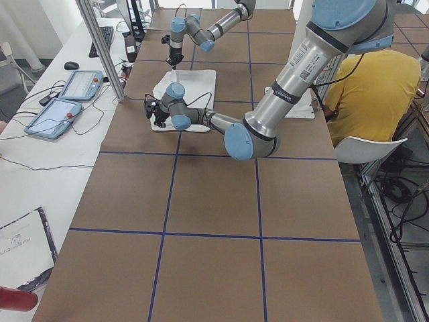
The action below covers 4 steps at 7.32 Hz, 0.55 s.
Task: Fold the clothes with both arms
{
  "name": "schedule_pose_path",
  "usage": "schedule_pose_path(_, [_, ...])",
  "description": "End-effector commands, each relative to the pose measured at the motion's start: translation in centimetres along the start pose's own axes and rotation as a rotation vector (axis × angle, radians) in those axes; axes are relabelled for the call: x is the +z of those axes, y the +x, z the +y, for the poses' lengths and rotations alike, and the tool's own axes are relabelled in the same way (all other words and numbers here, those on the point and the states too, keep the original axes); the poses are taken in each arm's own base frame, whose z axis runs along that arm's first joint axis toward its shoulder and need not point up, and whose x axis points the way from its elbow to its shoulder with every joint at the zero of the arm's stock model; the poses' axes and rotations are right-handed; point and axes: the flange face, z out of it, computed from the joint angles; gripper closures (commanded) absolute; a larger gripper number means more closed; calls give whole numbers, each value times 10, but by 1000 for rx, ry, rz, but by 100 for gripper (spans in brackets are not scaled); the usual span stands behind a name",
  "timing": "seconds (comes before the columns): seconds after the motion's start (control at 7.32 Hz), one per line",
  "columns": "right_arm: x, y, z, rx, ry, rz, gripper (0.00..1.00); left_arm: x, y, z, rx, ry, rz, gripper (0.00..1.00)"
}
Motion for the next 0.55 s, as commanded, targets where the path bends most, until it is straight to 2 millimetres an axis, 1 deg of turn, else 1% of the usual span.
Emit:
schedule_pose_path(0.0, [0,-1,0,-4,4,-14,100,2,-10,1,12,-1,-10,100])
schedule_pose_path(0.14, [2,-1,-1,-3,5,-11,100,2,-11,1,12,-1,-10,100])
schedule_pose_path(0.27, [3,0,-2,-3,7,-10,98,2,-11,1,13,-1,-11,88])
schedule_pose_path(0.41, [3,0,-2,-3,6,-11,45,2,-11,1,13,-1,-10,48])
